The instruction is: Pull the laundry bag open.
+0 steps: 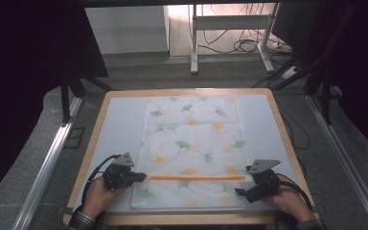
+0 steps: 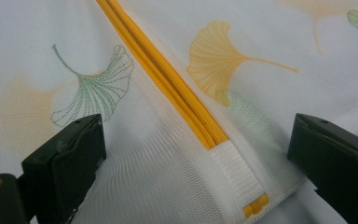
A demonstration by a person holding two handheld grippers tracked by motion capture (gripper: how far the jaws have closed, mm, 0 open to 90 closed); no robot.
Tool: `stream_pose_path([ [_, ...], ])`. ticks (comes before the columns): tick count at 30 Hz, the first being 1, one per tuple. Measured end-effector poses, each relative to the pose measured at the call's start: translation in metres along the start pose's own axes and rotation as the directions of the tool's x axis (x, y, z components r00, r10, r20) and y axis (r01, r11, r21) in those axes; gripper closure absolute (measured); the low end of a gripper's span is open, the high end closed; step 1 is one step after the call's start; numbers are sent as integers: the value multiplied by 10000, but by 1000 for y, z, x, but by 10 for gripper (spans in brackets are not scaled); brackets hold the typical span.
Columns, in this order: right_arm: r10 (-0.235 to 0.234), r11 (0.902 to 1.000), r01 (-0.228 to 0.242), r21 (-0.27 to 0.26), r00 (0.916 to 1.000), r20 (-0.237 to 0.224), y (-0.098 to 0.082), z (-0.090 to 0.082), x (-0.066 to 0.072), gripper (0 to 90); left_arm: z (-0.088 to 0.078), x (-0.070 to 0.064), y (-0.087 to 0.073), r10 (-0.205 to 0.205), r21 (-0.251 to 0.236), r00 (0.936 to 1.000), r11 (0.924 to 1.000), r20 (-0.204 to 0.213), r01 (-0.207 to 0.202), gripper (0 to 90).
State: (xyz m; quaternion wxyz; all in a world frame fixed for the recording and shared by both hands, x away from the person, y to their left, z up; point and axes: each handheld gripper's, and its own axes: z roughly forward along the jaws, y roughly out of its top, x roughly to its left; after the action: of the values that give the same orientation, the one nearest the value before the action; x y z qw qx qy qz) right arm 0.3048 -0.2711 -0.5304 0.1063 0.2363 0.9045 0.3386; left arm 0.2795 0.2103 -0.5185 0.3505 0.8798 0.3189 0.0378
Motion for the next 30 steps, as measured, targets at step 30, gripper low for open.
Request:
stream_pose_path([
  [30,2,10000,-2,-5,10000,-5,0,0,0,40,-13,9,-14,-357,-57,9992,9993,-201,356,900],
])
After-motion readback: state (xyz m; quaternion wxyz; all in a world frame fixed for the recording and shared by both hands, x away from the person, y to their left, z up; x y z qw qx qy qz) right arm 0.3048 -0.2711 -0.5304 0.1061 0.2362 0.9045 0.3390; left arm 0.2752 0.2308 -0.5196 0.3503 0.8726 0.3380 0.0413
